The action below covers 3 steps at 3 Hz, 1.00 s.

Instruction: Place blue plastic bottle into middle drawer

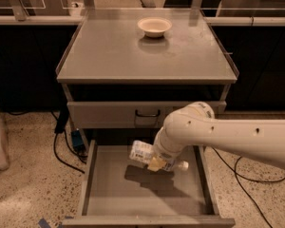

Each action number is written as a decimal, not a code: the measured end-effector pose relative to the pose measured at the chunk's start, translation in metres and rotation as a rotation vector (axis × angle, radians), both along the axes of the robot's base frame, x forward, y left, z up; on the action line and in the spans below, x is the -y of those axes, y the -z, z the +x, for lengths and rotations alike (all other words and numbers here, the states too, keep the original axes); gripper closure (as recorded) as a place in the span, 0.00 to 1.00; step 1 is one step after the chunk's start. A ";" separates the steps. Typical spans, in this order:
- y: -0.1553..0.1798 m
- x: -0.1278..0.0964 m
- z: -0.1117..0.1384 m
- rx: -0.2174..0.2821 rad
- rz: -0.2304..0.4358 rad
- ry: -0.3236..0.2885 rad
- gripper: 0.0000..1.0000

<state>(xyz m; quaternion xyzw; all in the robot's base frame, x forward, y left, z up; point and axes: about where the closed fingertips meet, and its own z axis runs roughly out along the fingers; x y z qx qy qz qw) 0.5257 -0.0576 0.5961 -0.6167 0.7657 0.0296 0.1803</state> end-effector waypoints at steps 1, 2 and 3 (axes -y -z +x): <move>0.032 -0.009 -0.005 0.003 -0.036 0.029 1.00; 0.031 -0.009 -0.004 -0.006 -0.027 0.083 1.00; 0.035 -0.008 -0.005 -0.011 -0.024 0.087 1.00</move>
Offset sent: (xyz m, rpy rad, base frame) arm -0.0039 0.0071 -0.0257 -0.0301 -0.0034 -0.0177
